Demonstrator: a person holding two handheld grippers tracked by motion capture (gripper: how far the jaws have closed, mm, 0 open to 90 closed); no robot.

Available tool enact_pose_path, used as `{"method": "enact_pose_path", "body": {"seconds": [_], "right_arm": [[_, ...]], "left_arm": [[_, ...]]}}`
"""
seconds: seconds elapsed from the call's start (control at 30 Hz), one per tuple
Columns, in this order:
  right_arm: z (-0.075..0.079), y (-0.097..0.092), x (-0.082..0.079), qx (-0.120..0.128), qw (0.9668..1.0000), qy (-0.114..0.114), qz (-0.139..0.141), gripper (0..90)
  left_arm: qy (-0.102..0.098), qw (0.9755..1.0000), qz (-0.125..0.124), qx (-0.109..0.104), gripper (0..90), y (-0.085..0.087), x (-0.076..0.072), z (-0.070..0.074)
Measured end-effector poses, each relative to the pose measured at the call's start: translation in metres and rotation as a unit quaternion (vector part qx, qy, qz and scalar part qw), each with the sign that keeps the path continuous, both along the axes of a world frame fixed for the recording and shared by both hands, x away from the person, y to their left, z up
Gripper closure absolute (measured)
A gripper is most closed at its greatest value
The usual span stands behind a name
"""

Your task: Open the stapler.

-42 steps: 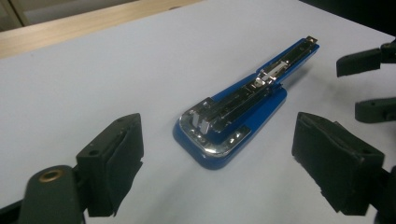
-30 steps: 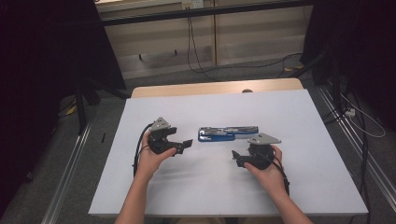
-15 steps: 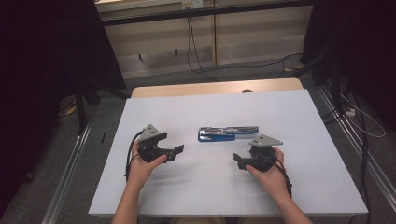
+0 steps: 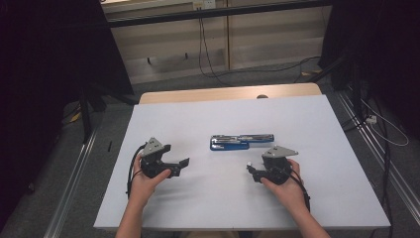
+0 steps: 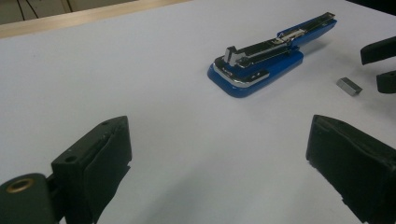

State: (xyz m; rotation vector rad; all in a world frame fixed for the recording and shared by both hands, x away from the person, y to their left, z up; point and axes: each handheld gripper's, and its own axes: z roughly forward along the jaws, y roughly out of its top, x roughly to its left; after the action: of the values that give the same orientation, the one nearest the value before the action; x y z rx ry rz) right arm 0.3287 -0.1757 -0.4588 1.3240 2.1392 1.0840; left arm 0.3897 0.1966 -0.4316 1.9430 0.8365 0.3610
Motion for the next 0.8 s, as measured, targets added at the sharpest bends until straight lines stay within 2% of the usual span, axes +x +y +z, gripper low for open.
{"method": "enact_pose_path", "body": {"seconds": [0.1, 0.17, 0.3, 0.47, 0.67, 0.73, 0.8], "right_arm": [[-0.001, 0.003, 0.000, -0.005, 0.9999, 0.003, 0.009, 40.0], [-0.004, 0.009, 0.002, -0.004, 0.9997, 0.012, 0.022, 49.9], [-0.006, 0.014, 0.004, -0.012, 0.9994, 0.017, 0.027, 54.5], [-0.005, 0.019, 0.006, -0.009, 0.9993, 0.021, 0.030, 58.4], [-0.006, 0.022, 0.009, -0.019, 0.9995, 0.014, 0.022, 62.8], [-0.006, 0.024, 0.011, -0.029, 0.9993, 0.011, 0.023, 68.0], [-0.006, 0.024, 0.011, -0.028, 0.9993, 0.011, 0.023, 69.6]], "left_arm": [[0.000, 1.0000, 0.002, 0.000, 7.0, 0.001, 0.001, -0.001], [-0.004, 1.0000, -0.001, 0.002, 6.6, 0.001, 0.001, -0.002], [-0.007, 1.0000, 0.002, -0.003, 6.6, 0.003, 0.002, -0.001], [-0.010, 0.9999, 0.001, -0.004, 6.6, 0.003, 0.002, -0.001], [-0.008, 0.9999, 0.001, -0.006, 6.6, 0.003, 0.002, -0.001], [-0.011, 0.9999, 0.001, -0.005, 6.8, 0.003, 0.002, 0.000], [-0.013, 0.9999, 0.000, -0.003, 6.8, 0.002, 0.002, 0.000]]}}
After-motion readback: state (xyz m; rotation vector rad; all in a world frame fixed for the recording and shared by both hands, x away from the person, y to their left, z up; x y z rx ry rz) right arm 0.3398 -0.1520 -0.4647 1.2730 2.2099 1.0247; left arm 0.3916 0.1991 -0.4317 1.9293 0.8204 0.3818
